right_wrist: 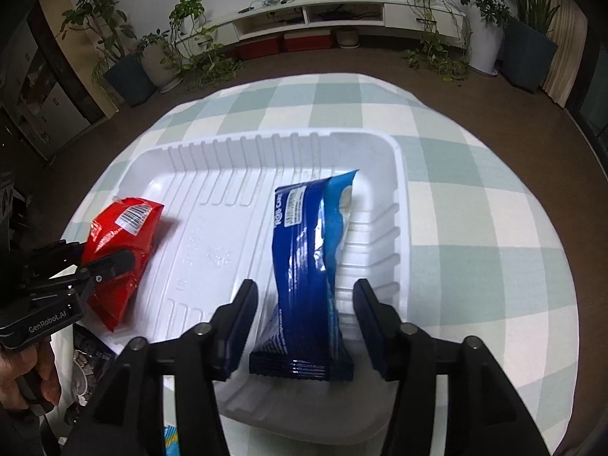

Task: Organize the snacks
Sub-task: 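Carry both packets to the white tray and open both tools to release them, then move the left tool back to the pile and grasp the pink-white bar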

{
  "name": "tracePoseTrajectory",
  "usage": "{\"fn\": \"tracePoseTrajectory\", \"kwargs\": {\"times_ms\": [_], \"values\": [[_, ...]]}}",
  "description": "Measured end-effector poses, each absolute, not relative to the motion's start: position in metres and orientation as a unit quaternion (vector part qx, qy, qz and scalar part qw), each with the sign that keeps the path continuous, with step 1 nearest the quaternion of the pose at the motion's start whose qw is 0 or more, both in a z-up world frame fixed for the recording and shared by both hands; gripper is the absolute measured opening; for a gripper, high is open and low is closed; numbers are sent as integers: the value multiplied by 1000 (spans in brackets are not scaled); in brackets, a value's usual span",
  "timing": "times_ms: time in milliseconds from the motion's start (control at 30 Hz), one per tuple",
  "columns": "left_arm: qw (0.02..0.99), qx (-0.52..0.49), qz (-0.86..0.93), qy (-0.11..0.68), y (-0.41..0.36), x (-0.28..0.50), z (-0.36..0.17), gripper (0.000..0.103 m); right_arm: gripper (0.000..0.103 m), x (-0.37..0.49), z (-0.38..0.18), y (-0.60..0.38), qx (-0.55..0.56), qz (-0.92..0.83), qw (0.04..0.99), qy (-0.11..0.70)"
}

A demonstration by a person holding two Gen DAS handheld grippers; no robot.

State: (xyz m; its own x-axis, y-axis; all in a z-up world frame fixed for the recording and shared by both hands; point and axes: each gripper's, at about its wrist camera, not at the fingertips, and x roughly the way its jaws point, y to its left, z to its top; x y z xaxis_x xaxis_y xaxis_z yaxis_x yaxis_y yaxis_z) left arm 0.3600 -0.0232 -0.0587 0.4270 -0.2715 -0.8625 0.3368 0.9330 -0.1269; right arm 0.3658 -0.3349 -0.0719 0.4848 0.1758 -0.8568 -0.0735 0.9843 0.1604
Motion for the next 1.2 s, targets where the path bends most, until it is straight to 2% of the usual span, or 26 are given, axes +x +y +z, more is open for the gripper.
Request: {"fn": "tracePoseTrajectory", "kwargs": {"times_ms": [33, 133, 400, 533, 633, 767, 967, 1200], "values": [[847, 34, -180, 500, -23, 359, -55, 37, 67, 364, -68, -337, 56, 72, 862, 498], [856, 36, -182, 483, -19, 352, -38, 38, 67, 357, -55, -345, 75, 65, 867, 489], [880, -2, -189, 437, 12, 309, 8, 61, 77, 307, -4, -360, 115, 76, 889, 436], [892, -21, -207, 402, 30, 267, 30, 103, 85, 254, 21, -361, 138, 110, 902, 394], [901, 0, -224, 371, 37, 220, 39, 103, 92, 213, 26, -360, 162, 135, 905, 369], [907, 16, -237, 347, 44, 154, 43, 103, 93, 163, 10, -356, 208, 168, 890, 369], [899, -32, -213, 381, 68, 74, 20, 103, 93, 95, -27, -333, 230, 176, 873, 391], [886, -47, -222, 404, 70, 2, -6, 103, 93, 51, -54, -297, 177, 168, 879, 409]]}}
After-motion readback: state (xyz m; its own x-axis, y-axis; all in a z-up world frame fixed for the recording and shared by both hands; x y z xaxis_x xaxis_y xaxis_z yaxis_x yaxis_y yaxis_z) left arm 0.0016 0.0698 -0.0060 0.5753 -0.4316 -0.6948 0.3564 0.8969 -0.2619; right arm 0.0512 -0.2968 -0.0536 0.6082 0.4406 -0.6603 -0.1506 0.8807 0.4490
